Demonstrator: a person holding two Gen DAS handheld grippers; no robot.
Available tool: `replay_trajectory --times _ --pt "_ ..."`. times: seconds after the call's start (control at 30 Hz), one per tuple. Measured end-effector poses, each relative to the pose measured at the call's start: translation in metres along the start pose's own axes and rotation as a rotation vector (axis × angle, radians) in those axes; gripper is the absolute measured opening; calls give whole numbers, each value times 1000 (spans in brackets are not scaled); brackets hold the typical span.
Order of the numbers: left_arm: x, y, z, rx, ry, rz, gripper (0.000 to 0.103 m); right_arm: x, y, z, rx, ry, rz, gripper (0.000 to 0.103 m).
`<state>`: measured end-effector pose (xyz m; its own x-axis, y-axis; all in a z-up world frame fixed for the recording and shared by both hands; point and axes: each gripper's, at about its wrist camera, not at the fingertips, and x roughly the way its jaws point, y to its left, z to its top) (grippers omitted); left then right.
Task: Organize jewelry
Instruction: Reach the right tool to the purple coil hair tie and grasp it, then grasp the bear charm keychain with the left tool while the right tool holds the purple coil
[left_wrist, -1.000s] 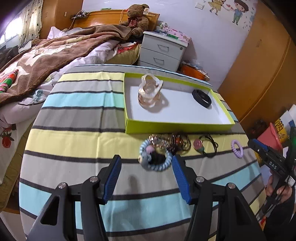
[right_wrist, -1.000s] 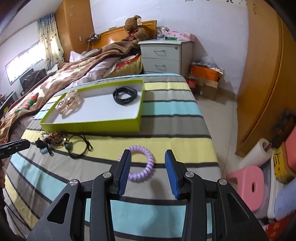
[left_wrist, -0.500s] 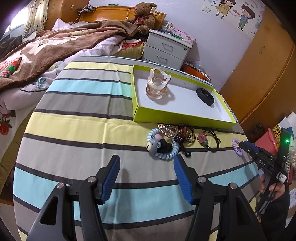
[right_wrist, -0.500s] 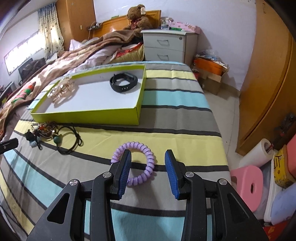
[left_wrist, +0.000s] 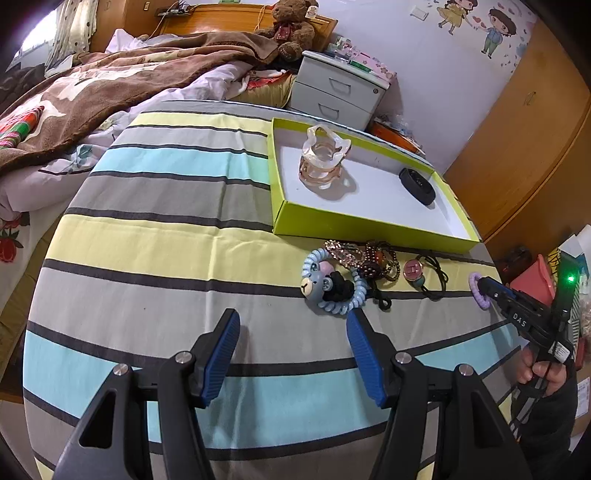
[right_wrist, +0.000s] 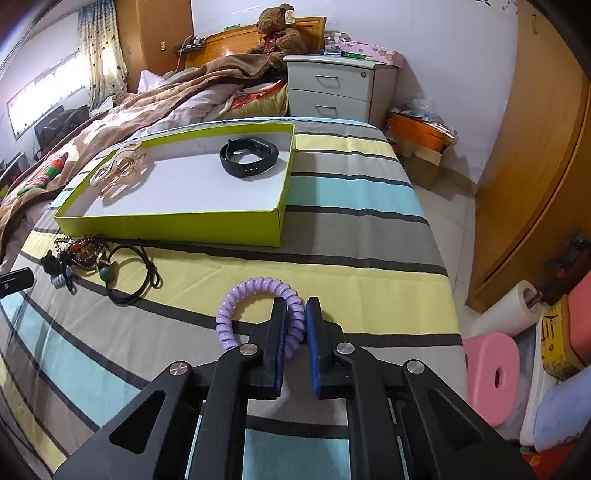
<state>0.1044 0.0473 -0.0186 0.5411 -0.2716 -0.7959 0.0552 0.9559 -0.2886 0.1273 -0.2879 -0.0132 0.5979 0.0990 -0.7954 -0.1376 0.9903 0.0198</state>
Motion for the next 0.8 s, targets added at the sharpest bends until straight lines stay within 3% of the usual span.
replay_trajectory --times 0.57,0.8 --pt "22 -16 15 52 1 41 61 -23 13 -4 43 -72 81 10" --pt "26 -23 16 75 -6 56 49 -25 18 -4 50 -85 101 10"
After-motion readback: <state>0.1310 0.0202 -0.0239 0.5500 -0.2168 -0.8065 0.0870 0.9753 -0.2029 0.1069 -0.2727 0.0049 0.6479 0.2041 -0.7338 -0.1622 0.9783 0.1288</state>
